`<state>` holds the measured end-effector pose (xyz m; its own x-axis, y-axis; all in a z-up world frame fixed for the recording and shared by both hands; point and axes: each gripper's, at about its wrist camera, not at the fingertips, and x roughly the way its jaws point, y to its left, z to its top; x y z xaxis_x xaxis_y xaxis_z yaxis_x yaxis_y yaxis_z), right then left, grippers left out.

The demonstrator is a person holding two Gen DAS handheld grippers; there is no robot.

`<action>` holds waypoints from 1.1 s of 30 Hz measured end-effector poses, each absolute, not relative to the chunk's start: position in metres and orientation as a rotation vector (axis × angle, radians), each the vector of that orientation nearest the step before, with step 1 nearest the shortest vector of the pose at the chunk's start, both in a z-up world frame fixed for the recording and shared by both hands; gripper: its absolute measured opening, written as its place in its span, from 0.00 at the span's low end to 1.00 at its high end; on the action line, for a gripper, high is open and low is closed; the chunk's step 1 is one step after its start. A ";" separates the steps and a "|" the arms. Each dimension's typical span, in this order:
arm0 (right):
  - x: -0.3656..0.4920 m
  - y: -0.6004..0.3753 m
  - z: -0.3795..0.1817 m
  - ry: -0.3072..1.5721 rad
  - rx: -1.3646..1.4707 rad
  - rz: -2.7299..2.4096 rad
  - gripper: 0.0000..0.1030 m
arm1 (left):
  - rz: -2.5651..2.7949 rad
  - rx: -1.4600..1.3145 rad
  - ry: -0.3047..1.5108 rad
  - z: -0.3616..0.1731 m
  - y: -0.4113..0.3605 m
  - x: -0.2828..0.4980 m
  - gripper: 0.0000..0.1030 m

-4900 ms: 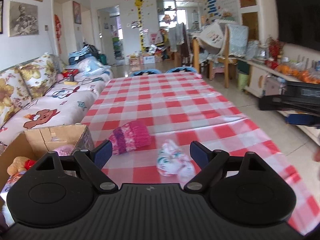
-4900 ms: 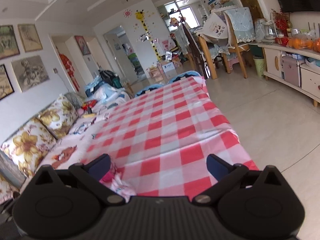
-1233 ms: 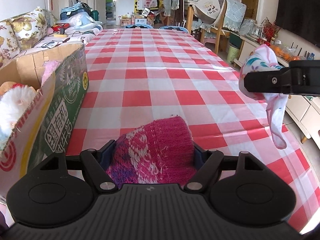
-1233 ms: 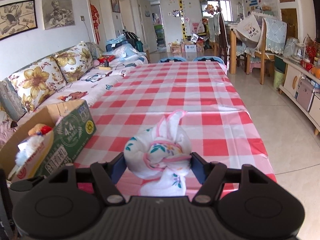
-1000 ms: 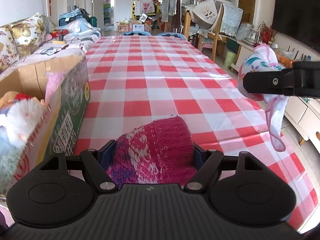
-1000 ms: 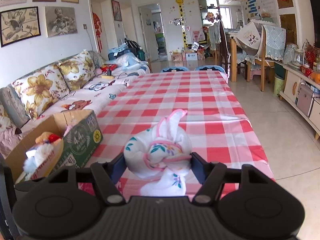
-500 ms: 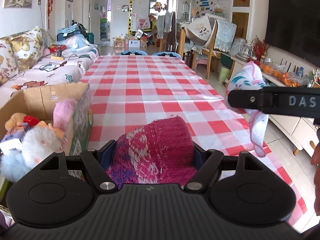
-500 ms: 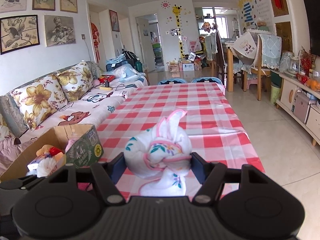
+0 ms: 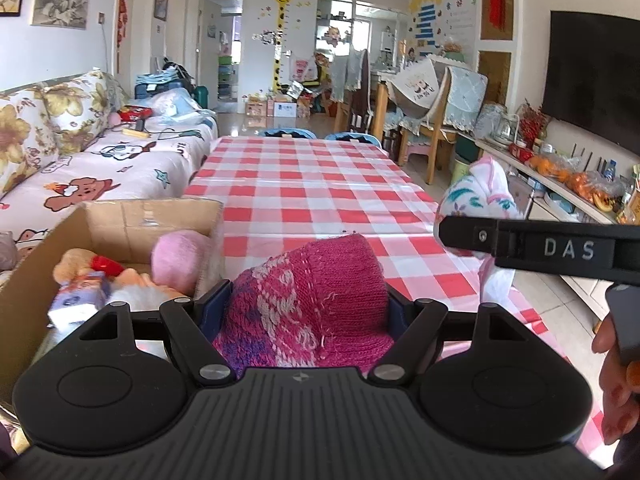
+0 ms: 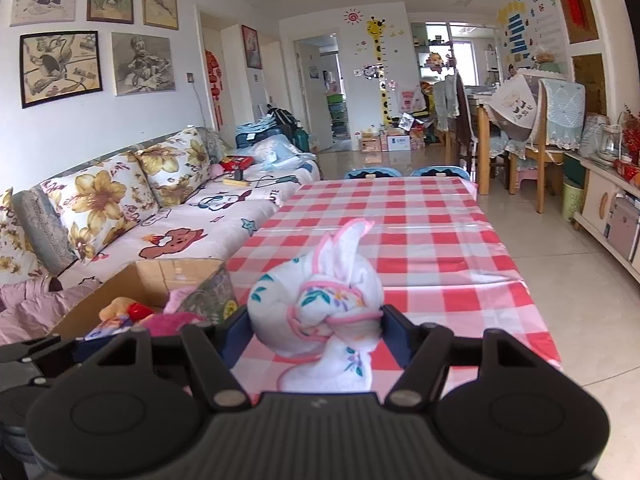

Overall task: Organize soft objects
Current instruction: 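Lift the hat with the left tool while the right tool lifts the cloth toward the box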

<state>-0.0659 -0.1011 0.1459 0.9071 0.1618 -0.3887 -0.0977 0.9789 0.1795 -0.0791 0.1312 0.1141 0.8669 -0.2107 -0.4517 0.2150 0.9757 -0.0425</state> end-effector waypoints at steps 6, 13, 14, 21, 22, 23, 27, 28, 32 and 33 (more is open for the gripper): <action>-0.062 -0.086 0.147 0.418 0.144 0.167 0.66 | -0.180 -0.007 0.453 0.121 0.147 -0.081 0.91; -0.056 -0.070 0.146 0.437 0.127 0.202 0.66 | -0.117 -0.020 0.427 0.128 0.167 -0.078 0.91; -0.054 -0.068 0.146 0.441 0.126 0.207 0.66 | -0.110 -0.022 0.427 0.128 0.170 -0.077 0.91; -0.041 -0.048 0.151 0.453 0.112 0.251 0.66 | -0.056 -0.047 0.434 0.129 0.189 -0.070 0.92; -0.039 -0.045 0.151 0.453 0.107 0.256 0.66 | -0.048 -0.052 0.436 0.129 0.192 -0.069 0.92; -0.037 -0.042 0.152 0.454 0.104 0.264 0.66 | -0.041 -0.056 0.438 0.129 0.195 -0.068 0.92; -0.026 -0.029 0.153 0.468 0.094 0.302 0.66 | -0.019 -0.074 0.448 0.129 0.203 -0.065 0.92; -0.023 -0.024 0.153 0.472 0.092 0.311 0.66 | -0.015 -0.078 0.450 0.129 0.204 -0.064 0.92; -0.007 -0.007 0.155 0.480 0.097 0.350 0.66 | 0.000 -0.096 0.459 0.129 0.211 -0.060 0.92; -0.003 -0.003 0.156 0.482 0.102 0.363 0.66 | 0.005 -0.102 0.461 0.129 0.213 -0.059 0.92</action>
<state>-0.0026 -0.0027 0.1560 0.8236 0.3646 -0.4344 -0.3170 0.9311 0.1804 -0.0590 0.2130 0.1291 0.8958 -0.0183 -0.4442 -0.0280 0.9948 -0.0974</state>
